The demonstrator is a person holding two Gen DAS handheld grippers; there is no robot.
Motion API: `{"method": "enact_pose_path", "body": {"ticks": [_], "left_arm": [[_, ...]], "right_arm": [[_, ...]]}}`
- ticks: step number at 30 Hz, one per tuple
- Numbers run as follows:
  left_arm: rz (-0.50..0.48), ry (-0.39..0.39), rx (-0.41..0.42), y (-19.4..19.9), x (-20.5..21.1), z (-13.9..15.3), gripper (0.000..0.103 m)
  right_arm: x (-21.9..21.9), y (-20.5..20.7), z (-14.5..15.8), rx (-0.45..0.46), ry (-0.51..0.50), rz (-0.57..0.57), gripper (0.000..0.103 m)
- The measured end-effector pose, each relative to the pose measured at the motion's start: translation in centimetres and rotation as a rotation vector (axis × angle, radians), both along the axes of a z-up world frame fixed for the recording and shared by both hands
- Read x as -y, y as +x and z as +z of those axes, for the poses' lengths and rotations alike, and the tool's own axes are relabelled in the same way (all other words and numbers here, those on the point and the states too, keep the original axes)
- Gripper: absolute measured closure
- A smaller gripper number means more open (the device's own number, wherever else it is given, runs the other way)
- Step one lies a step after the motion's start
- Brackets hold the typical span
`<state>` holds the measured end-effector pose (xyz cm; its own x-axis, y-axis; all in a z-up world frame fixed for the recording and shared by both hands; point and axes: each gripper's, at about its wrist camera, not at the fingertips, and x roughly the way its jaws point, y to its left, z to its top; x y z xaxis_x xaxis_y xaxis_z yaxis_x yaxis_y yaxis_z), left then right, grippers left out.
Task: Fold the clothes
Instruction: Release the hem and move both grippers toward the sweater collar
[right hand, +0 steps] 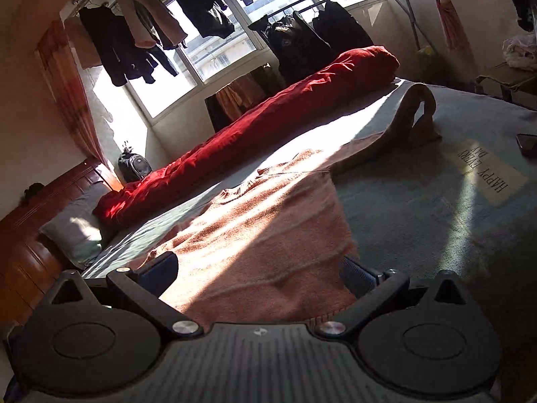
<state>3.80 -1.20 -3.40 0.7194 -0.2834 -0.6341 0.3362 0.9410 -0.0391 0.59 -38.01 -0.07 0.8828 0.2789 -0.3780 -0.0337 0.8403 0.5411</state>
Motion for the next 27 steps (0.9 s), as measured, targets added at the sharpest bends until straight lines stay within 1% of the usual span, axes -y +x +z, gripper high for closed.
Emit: {"method": "enact_pose_path", "body": {"ticks": [2,4,8,11,13,15,16,18,19,22,25,27], "left_arm": [[0.008,-0.009,0.015,-0.3,0.0,0.6,0.019],[0.016,-0.018,0.029,-0.5,-0.1,1.2,0.019],[0.025,0.005,0.019,0.2,0.7,1.4,0.019],[0.032,0.030,0.005,0.8,1.6,1.6,0.019],[0.007,0.033,0.010,1.2,2.1,1.9,0.019],[0.009,0.029,0.017,1.8,2.7,2.3,0.019],[0.000,0.023,0.015,2.3,3.1,2.2,0.019],[-0.020,0.009,0.009,3.3,3.8,2.0,0.019],[-0.029,0.002,0.006,3.8,4.2,1.9,0.019],[-0.057,-0.011,-0.009,5.4,5.2,1.4,0.019],[-0.082,-0.004,-0.033,7.2,5.8,0.5,0.019],[-0.074,-0.009,-0.032,8.3,5.6,0.1,0.019]], "right_arm": [[-0.4,1.7,-1.1,-0.032,0.042,0.038,0.000],[-1.1,3.4,-2.1,-0.069,0.062,0.070,0.000],[-2.9,7.1,-4.3,-0.143,0.120,0.158,0.000],[-4.0,8.5,-5.8,-0.186,0.120,0.185,0.000],[-4.7,9.3,-6.9,-0.215,0.117,0.199,0.000],[-4.1,8.9,-8.1,-0.240,0.088,0.174,0.000],[-3.6,8.5,-8.4,-0.233,0.088,0.171,0.000],[-2.5,7.4,-8.8,-0.209,0.119,0.168,0.000],[-2.0,7.1,-8.8,-0.210,0.133,0.155,0.000],[-1.0,6.7,-8.5,-0.209,0.146,0.118,0.000],[-0.6,6.9,-7.6,-0.203,0.100,0.074,0.000],[-0.6,7.5,-7.0,-0.198,0.079,0.070,0.000]]}}
